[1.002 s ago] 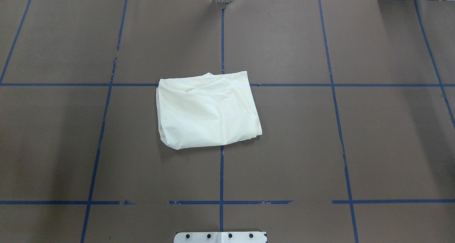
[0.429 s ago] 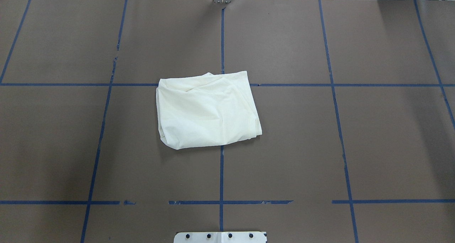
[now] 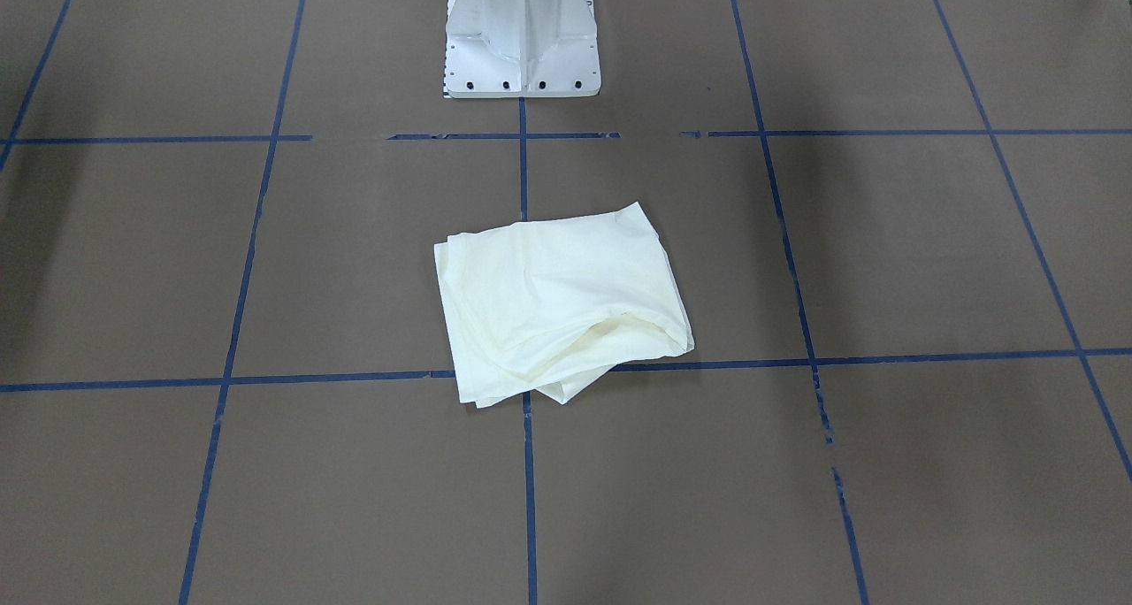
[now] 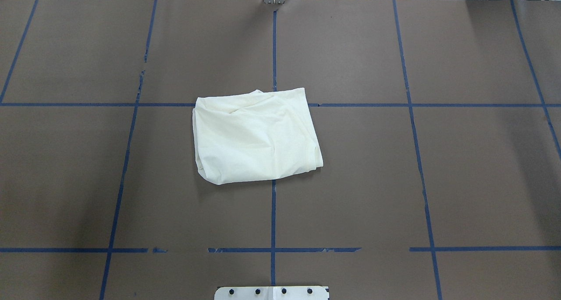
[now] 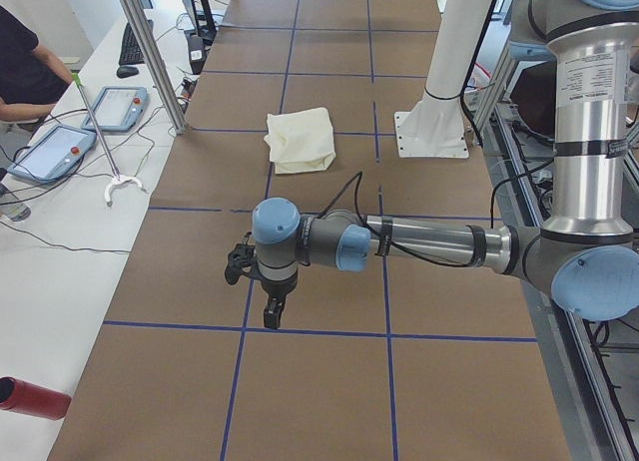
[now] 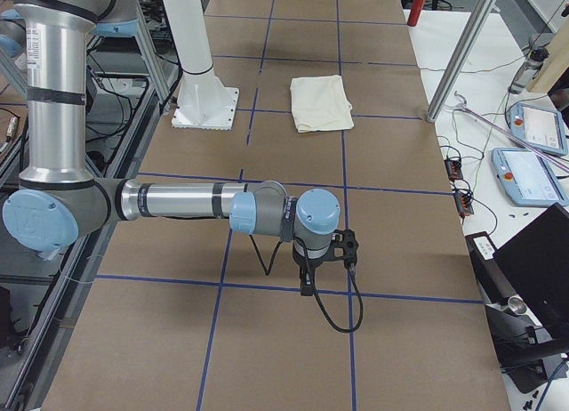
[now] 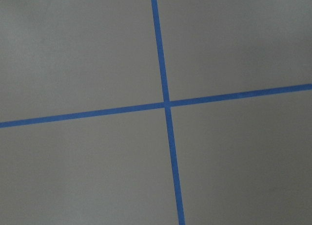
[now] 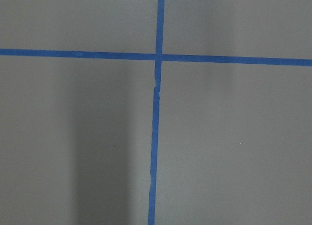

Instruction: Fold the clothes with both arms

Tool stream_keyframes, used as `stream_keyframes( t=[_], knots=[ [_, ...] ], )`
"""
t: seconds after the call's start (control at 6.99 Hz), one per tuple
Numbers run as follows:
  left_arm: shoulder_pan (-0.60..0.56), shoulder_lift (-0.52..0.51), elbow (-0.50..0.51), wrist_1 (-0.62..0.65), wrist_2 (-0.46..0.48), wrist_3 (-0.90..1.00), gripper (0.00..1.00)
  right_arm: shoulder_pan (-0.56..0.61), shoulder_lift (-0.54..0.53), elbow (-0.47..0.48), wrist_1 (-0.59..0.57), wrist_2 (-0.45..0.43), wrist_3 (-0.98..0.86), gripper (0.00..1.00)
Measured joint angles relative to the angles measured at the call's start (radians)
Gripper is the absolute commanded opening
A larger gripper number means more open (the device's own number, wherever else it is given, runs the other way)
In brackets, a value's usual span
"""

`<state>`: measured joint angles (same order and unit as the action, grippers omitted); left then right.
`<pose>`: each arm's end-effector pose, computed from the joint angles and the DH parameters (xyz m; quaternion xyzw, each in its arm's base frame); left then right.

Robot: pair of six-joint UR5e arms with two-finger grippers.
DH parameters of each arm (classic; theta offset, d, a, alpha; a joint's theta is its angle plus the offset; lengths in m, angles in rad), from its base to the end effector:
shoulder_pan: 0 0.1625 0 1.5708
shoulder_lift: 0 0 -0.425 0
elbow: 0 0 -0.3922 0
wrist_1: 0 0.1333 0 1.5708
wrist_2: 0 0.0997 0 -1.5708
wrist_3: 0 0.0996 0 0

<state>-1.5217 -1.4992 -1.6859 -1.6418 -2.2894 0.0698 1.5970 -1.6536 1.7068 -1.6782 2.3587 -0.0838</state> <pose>-0.0446 -0.4718 0.6324 0.0572 0.3505 0.0756 0.9318 0.0745 -0.4504 0.6407 -0.0039 -0.3845 -0.0162 0.9230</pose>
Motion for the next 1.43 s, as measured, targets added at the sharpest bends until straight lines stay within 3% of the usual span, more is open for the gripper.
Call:
stream_keyframes(
  t=[0.29, 1.43],
  knots=[
    [-0.022, -0.009, 0.047, -0.002, -0.035, 0.059, 1.0, 0.005, 0.0, 0.001, 0.0, 0.0, 0.003, 1.0],
    [-0.026, -0.009, 0.049, -0.003, -0.041, 0.058, 1.0, 0.011, -0.031, 0.003, 0.0, 0.006, 0.001, 1.0]
  ],
)
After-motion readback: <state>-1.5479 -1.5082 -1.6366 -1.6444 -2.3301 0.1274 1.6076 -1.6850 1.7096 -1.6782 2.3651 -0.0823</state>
